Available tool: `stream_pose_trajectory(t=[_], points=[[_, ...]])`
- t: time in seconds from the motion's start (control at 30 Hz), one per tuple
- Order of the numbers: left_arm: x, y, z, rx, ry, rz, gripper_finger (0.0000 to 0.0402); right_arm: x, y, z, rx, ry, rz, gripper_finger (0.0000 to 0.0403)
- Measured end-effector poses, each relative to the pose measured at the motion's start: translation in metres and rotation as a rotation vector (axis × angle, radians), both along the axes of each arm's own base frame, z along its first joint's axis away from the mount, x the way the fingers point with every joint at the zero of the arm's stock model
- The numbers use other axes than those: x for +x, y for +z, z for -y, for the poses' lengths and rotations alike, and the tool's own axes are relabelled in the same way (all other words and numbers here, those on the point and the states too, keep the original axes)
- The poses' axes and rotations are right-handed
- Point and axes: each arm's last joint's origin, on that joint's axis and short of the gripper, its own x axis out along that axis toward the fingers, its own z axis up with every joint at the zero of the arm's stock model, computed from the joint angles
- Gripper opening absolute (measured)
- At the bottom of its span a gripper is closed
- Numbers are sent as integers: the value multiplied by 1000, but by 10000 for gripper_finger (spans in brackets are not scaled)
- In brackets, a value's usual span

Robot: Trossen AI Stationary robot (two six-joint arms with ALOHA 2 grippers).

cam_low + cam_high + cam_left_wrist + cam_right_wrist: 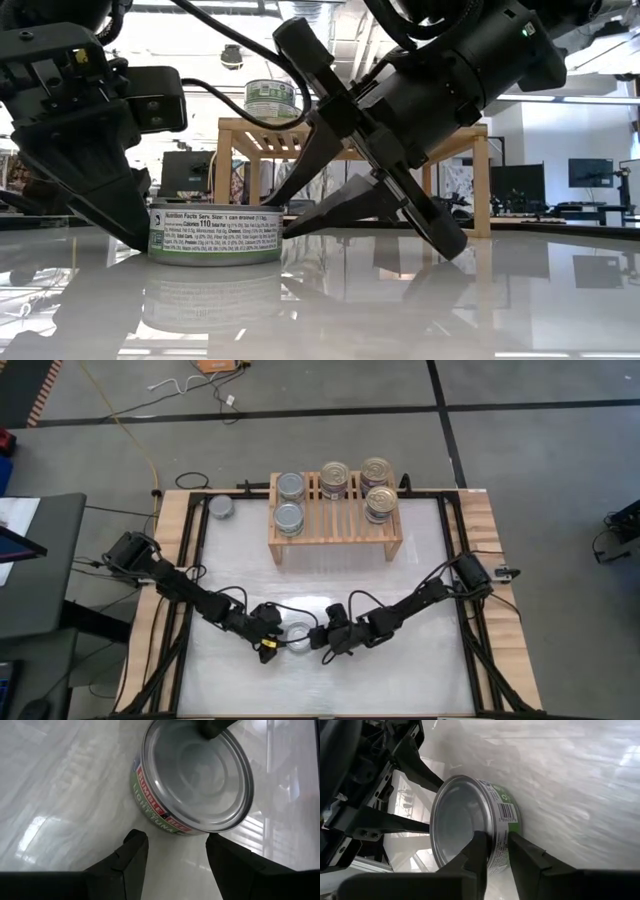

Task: Stack canned seafood by type on shelf
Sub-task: Put the green tuna can on the shelf

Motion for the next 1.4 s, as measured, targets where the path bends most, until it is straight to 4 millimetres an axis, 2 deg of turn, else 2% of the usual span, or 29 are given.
stream_pose_trajectory(t=[0.27,0.47,0.8,0.97,1.23,1.4], points=[[1,1,0,-17,0,6,194,-3,7,-1,-1,12,-3,65],[1,5,-1,-24,-16,18,194,-2,11,5,-15,21,-12,63],[-10,36,-25,23,-9,14,194,-2,12,4,-15,24,-9,62],[-12,35,-30,23,17,-23,194,-1,12,7,-27,25,-11,62],[-21,27,-31,-161,163,-198,194,-1,12,7,-31,27,-10,62],[-23,27,-25,-261,243,-214,194,-1,12,7,-33,25,-11,62]])
